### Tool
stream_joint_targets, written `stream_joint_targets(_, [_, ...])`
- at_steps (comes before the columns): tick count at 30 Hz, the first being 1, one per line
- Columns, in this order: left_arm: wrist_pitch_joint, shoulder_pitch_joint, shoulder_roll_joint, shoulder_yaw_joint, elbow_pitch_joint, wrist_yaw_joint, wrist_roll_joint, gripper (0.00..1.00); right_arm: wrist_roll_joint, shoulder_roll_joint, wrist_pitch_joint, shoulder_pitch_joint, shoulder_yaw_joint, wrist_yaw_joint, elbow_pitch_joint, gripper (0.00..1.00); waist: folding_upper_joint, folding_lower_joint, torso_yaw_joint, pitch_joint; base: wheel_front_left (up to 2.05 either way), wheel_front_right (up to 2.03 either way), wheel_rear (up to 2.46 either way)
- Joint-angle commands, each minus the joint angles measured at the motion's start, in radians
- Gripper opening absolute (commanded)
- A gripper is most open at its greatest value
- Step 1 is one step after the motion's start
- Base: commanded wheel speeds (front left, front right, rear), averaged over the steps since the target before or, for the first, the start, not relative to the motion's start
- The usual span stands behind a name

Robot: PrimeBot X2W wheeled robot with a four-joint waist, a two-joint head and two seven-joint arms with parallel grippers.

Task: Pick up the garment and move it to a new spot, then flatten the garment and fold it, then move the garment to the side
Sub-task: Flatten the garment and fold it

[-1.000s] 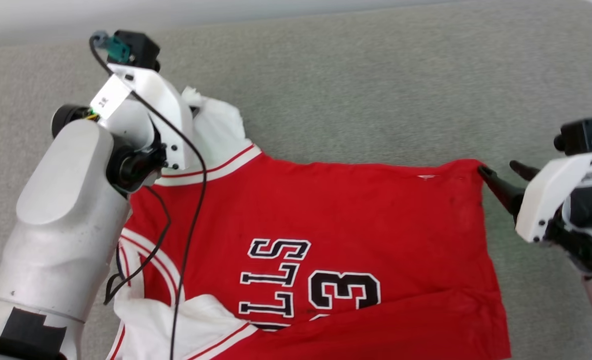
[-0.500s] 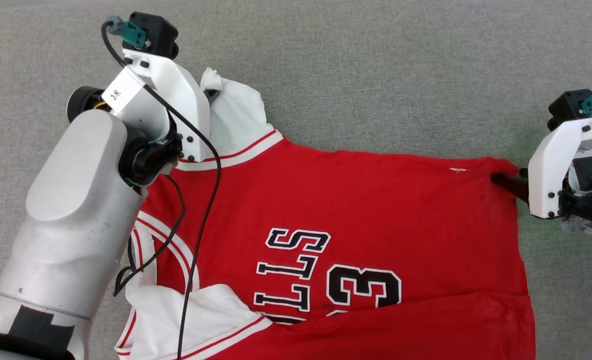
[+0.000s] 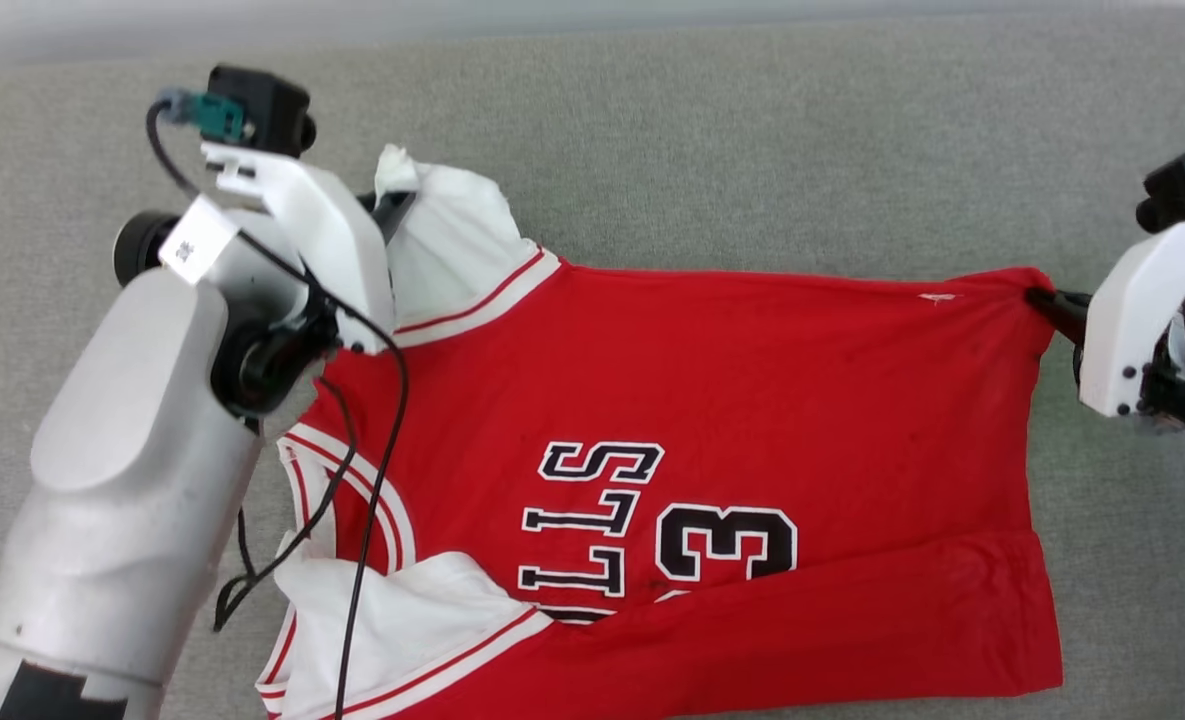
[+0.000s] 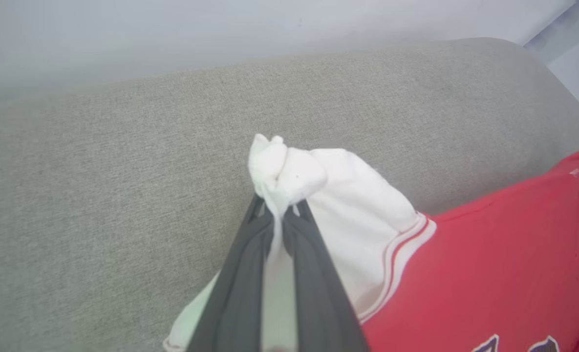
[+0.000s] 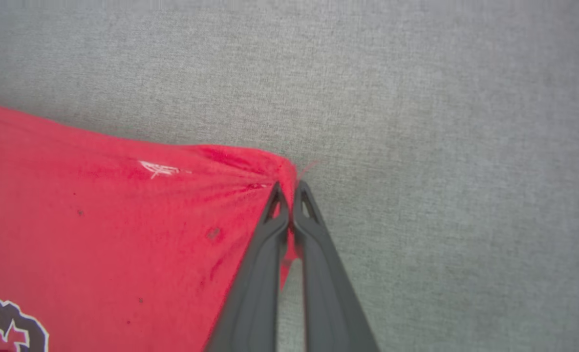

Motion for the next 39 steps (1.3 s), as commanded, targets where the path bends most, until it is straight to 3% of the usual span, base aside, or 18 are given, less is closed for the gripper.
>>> stream_joint_targets(1, [-0.010, 0.023, 0.007, 0.006, -0.011, 0.005, -0.004, 0.00, -0.008, -0.006, -0.011, 0.027, -0.005, -0.001, -0.008, 0.00, 0.0000, -0.0001, 0.004, -0.021, 0.00, 0.00, 0.00])
stream_joint_targets(12, [-0.074, 0.359, 0.060, 0.007, -0.241, 0.072, -0.024, 0.00, -0.086, 0.023, -0.097, 0.294, -0.080, -0.001, -0.133, 0.00, 0.0000, -0.0001, 0.019, -0.123, 0.00, 0.00, 0.00])
stream_joint_targets(25, [-0.093, 0.764, 0.063, 0.058, -0.450, 0.229, -0.117, 0.00, -0.150, 0.109, -0.119, 0.607, -0.249, -0.001, -0.255, 0.00, 0.0000, -0.0001, 0.032, -0.191, 0.00, 0.00, 0.00])
stream_joint_targets(32, [-0.110, 0.874, 0.030, 0.047, -0.412, 0.233, -0.161, 0.00, -0.189, 0.176, -0.139, 0.722, -0.312, -0.001, -0.262, 0.00, 0.0000, -0.0001, 0.029, -0.224, 0.00, 0.00, 0.00])
stream_joint_targets(33, [-0.112, 0.879, 0.016, 0.044, -0.400, 0.227, -0.172, 0.00, -0.189, 0.191, -0.147, 0.730, -0.321, -0.001, -0.262, 0.26, 0.0000, -0.0001, 0.029, -0.227, 0.00, 0.00, 0.00])
stream_joint_targets(34, [-0.112, 0.879, 0.016, 0.044, -0.400, 0.227, -0.172, 0.00, -0.189, 0.191, -0.147, 0.730, -0.321, -0.001, -0.262, 0.26, 0.0000, -0.0001, 0.029, -0.227, 0.00, 0.00, 0.00])
stream_joint_targets(35, [-0.129, 0.878, 0.003, 0.038, -0.372, 0.214, -0.171, 0.39, -0.200, 0.213, -0.163, 0.749, -0.322, -0.001, -0.268, 1.00, 0.0000, -0.0001, 0.026, -0.233, 0.00, 0.00, 0.00])
stream_joint_targets(36, [-0.129, 0.878, 0.003, 0.038, -0.372, 0.214, -0.171, 0.39, -0.200, 0.213, -0.163, 0.749, -0.322, -0.001, -0.268, 1.00, 0.0000, -0.0001, 0.026, -0.233, 0.00, 0.00, 0.00])
stream_joint_targets(37, [-0.151, 0.870, -0.013, 0.033, -0.344, 0.196, -0.172, 1.00, -0.202, 0.233, -0.196, 0.755, -0.333, -0.001, -0.282, 1.00, 0.0000, -0.0001, 0.023, -0.238, 0.00, 0.00, 0.00])
stream_joint_targets(39, [-0.198, 0.855, -0.025, 0.042, -0.326, 0.181, -0.162, 1.00, -0.213, 0.249, -0.244, 0.758, -0.345, -0.001, -0.298, 1.00, 0.0000, -0.0001, 0.019, -0.246, 0.00, 0.00, 0.00])
